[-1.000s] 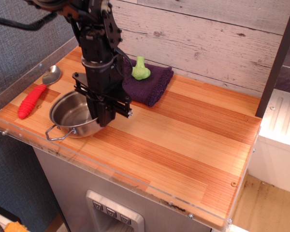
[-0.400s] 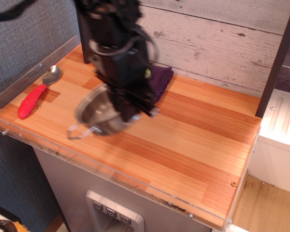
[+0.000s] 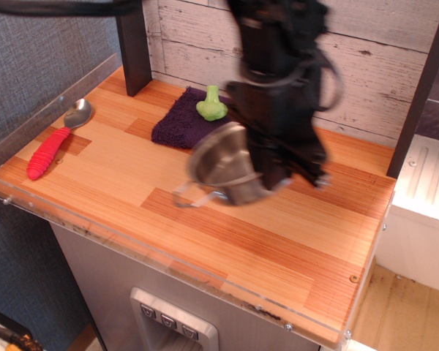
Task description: Move metal pot to right lower corner
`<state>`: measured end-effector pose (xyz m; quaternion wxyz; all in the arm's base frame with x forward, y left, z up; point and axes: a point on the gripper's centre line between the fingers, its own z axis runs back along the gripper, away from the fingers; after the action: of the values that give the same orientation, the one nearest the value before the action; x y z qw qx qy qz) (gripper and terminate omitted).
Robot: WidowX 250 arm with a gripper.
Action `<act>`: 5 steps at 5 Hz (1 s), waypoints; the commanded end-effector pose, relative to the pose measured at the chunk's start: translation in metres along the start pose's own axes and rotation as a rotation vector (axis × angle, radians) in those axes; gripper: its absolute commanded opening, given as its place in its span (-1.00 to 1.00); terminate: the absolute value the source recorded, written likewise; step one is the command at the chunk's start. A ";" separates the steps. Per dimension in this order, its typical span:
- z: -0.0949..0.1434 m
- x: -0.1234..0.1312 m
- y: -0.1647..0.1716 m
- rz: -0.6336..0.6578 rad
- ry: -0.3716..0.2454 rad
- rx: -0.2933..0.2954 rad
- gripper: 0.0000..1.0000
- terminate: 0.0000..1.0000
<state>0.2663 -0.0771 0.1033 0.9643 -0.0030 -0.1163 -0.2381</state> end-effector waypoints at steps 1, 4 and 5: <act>-0.029 -0.009 -0.006 -0.101 0.049 0.097 -1.00 -1.00; -0.044 -0.030 -0.003 -0.180 0.108 0.081 -1.00 -1.00; -0.041 -0.031 -0.004 -0.203 0.092 0.091 1.00 -1.00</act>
<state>0.2489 -0.0735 0.0466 0.9413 0.0620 -0.0626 -0.3259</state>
